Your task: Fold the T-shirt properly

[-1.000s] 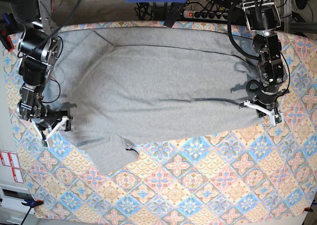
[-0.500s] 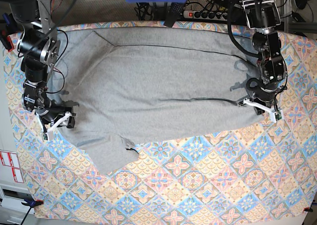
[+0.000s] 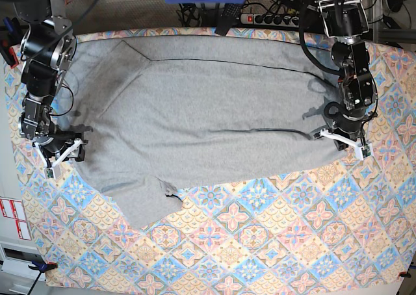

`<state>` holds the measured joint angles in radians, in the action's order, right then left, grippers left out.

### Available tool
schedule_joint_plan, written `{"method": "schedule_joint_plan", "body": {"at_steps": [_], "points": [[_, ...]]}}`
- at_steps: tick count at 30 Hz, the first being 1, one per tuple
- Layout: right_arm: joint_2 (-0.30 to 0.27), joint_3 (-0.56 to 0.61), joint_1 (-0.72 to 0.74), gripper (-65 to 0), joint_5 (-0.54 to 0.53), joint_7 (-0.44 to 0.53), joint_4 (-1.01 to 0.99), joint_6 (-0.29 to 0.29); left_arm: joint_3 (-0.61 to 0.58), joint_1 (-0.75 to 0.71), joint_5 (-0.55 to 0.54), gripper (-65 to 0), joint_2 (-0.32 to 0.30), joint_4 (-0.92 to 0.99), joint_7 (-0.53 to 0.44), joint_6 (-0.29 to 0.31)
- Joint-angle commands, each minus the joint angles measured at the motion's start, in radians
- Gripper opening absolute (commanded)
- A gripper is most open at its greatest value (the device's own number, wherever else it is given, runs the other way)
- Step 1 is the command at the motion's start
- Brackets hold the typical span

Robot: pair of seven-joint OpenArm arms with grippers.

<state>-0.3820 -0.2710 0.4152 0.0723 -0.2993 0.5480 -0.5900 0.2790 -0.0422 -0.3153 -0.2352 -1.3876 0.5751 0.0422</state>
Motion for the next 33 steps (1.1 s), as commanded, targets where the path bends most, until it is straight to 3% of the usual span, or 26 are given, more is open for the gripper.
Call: {"method": "schedule_joint_plan", "body": {"at_steps": [1, 5, 11, 17, 23, 26, 30, 33], "points": [[-0.013, -0.003, 0.026, -34.8, -0.012, 0.035, 0.014, -0.005, 0.004, 0.006, -0.003, -65.0, -0.013, -0.02, -0.022, -0.001], [-0.013, 0.003, 0.026, -34.7, -0.012, 0.107, 0.008, -0.005, 0.004, 0.003, -0.005, -65.0, -0.013, -0.02, -0.022, -0.001], [-0.013, 0.006, 0.035, -34.7, -0.01, 0.119, -0.098, -0.005, 0.004, 0.003, -0.005, -65.0, -0.016, -0.02, -0.022, -0.001], [-0.013, 0.006, 0.084, -34.7, -0.01, 0.203, -0.196, -0.005, 0.004, 0.001, -0.005, -65.0, -0.016, -0.02, -0.022, -0.001], [-0.013, 0.012, 0.084, -35.0, -0.009, 0.202, -0.217, -0.005, 0.004, 0.001, -0.005, -65.0, -0.014, -0.02, -0.022, -0.001], [-0.013, 0.105, 0.084, -35.4, -0.009, 0.183, -0.219, -0.005, 0.004, 0.001, -0.005, -65.0, -0.014, -0.02, -0.022, -0.001], [-0.013, 0.252, 0.08, -43.6, -0.015, 0.142, -0.21, -0.006, 0.004, 0.001, -0.005, -65.0, -0.014, -0.02, -0.022, -0.001], [-0.012, 0.275, 0.08, -53.7, -0.015, 0.136, -0.21, -0.006, 0.004, 0.001, -0.005, -65.0, -0.014, -0.02, -0.022, -0.001]]}}
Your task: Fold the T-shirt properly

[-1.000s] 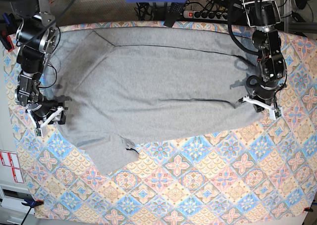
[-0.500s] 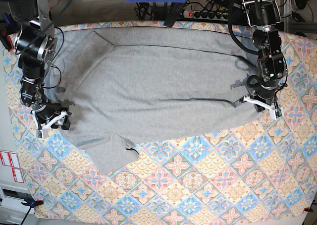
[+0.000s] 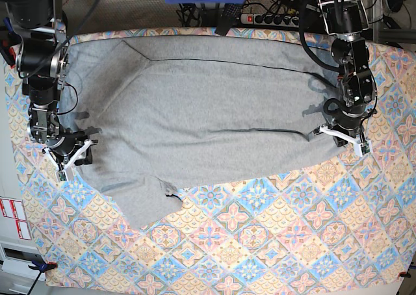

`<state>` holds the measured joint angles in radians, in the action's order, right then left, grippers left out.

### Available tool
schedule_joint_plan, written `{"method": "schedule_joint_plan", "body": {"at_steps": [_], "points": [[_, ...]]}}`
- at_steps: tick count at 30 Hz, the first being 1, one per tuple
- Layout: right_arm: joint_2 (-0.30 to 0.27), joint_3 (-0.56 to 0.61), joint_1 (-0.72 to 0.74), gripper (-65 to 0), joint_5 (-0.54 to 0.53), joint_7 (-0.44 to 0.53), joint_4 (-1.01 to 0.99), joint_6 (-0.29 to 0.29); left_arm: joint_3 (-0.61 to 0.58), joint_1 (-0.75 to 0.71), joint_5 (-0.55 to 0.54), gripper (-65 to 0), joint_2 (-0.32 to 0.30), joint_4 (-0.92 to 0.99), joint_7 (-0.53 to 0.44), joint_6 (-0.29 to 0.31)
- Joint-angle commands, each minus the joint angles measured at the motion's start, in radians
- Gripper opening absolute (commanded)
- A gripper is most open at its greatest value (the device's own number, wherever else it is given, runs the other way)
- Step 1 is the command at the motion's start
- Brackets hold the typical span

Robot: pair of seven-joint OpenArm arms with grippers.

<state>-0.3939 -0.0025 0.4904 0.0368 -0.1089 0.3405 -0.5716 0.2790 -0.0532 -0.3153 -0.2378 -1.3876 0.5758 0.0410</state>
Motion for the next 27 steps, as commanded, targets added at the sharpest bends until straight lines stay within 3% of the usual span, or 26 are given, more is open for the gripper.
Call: {"method": "schedule_joint_plan", "body": {"at_steps": [1, 4, 10, 14, 19, 27], "points": [[0.0, 0.006, 0.004, -57.5, 0.021, -0.056, -0.002, -0.026, 0.004, 0.013, -0.005, -65.0, -0.011, -0.02, -0.023, 0.0], [0.0, 0.006, 0.003, -65.0, 0.021, -0.097, -0.001, -0.026, 0.004, 0.013, -0.005, -65.0, -0.013, -0.02, -0.023, 0.0], [-0.001, 0.006, -0.023, -64.7, 0.018, -0.125, 0.073, -0.034, 0.004, 0.014, -0.005, -65.0, -0.011, -0.02, -0.023, 0.0], [-0.001, -0.003, -0.114, -64.7, 0.016, -0.226, 0.223, -0.126, 0.004, 0.016, -0.005, -65.0, -0.01, -0.02, -0.023, 0.0], [0.0, -0.155, -0.24, -64.7, 0.022, -0.377, 0.45, -0.126, 0.004, 0.017, -0.005, -65.0, -0.011, -0.02, -0.023, 0.0], [0.005, -0.319, -0.322, -64.3, 0.024, -0.384, 0.67, -0.126, 0.003, 0.023, -0.005, -65.0, -0.008, -0.02, -0.023, 0.0]]}}
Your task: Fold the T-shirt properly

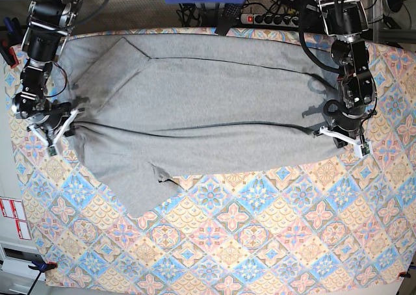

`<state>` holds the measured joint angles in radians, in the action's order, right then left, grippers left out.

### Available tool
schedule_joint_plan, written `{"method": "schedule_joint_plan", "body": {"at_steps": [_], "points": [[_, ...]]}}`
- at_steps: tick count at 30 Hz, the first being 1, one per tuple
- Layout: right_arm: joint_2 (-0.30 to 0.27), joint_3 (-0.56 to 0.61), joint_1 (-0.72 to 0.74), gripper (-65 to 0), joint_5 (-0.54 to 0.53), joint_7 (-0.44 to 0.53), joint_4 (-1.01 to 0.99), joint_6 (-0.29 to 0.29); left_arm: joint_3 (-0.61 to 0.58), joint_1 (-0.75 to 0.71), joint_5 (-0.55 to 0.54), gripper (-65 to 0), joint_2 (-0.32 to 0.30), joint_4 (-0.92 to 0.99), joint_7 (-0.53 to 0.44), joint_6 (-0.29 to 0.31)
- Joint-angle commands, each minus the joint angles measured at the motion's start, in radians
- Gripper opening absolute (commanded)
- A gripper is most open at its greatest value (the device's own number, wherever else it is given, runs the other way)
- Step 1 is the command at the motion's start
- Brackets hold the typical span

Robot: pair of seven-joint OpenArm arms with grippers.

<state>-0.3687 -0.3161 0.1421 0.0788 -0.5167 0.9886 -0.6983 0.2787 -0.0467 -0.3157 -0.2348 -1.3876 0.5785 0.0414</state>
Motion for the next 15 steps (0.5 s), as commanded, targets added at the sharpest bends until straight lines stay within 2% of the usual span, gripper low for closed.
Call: {"method": "schedule_joint_plan", "body": {"at_steps": [1, 3, 5, 11, 15], "points": [[-0.02, -0.018, 0.027, -64.2, -0.018, 0.023, 0.028, 0.0, 0.003, 0.017, -0.004, -65.0, -0.011, -0.02, -0.025, -0.001], [-0.02, -0.048, 0.027, -62.5, -0.018, 0.016, 0.028, 0.0, 0.001, 0.017, -0.004, -65.0, -0.01, -0.02, -0.025, -0.001], [-0.02, -0.071, 0.029, -57.7, -0.018, 0.016, 0.028, 0.0, 0.001, 0.017, -0.004, -65.0, -0.01, -0.02, -0.025, -0.001], [-0.02, -0.073, 0.133, -36.9, -0.017, 0.014, 0.02, 0.0, 0.001, 0.017, -0.004, -65.0, -0.01, -0.02, -0.025, -0.001], [-0.02, -0.064, 0.144, -30.9, -0.017, 0.014, -0.007, 0.0, 0.001, 0.017, -0.004, -65.0, -0.01, -0.02, -0.025, -0.001]]}}
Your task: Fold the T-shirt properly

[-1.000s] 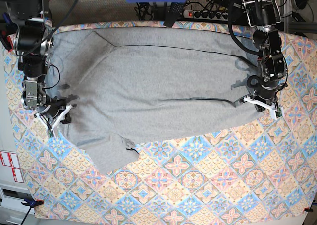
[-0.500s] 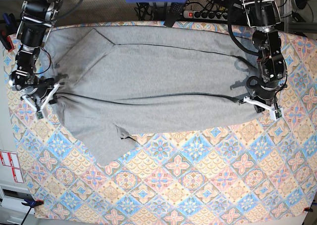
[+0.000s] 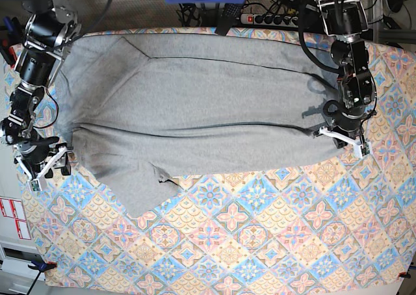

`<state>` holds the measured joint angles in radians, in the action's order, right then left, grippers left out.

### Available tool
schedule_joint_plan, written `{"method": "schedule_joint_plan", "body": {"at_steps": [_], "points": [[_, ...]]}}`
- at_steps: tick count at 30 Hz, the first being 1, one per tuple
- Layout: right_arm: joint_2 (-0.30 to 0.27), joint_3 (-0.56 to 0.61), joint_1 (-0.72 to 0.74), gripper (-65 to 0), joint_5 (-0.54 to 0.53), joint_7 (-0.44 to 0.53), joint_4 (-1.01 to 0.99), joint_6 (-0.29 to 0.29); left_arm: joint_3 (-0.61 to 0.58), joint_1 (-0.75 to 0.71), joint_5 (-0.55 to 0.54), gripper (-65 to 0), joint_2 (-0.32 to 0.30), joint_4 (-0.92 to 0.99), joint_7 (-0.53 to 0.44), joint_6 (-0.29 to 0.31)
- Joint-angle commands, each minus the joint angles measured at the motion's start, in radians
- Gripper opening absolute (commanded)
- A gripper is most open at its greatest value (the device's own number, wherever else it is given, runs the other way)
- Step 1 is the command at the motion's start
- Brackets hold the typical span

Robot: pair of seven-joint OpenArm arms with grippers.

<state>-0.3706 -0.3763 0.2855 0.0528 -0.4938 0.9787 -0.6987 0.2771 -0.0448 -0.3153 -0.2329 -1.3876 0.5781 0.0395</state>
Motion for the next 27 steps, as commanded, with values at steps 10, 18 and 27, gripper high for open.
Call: {"method": "schedule_joint_plan", "body": {"at_steps": [10, 18, 27], "points": [[-0.018, 0.158, 0.108, -30.8, 0.011, 0.088, -0.235, 0.001, 0.003, 0.015, -0.005, -65.0, -0.012, -0.02, -0.025, 0.001], [-0.018, 0.161, 0.11, -30.8, 0.011, 0.102, -0.263, 0.001, 0.003, 0.015, -0.005, -65.0, -0.012, -0.02, -0.025, 0.001], [-0.018, 0.161, 0.11, -36.8, 0.011, 0.102, -0.263, 0.001, 0.003, 0.015, -0.005, -65.0, -0.012, -0.02, -0.025, 0.001]]}}
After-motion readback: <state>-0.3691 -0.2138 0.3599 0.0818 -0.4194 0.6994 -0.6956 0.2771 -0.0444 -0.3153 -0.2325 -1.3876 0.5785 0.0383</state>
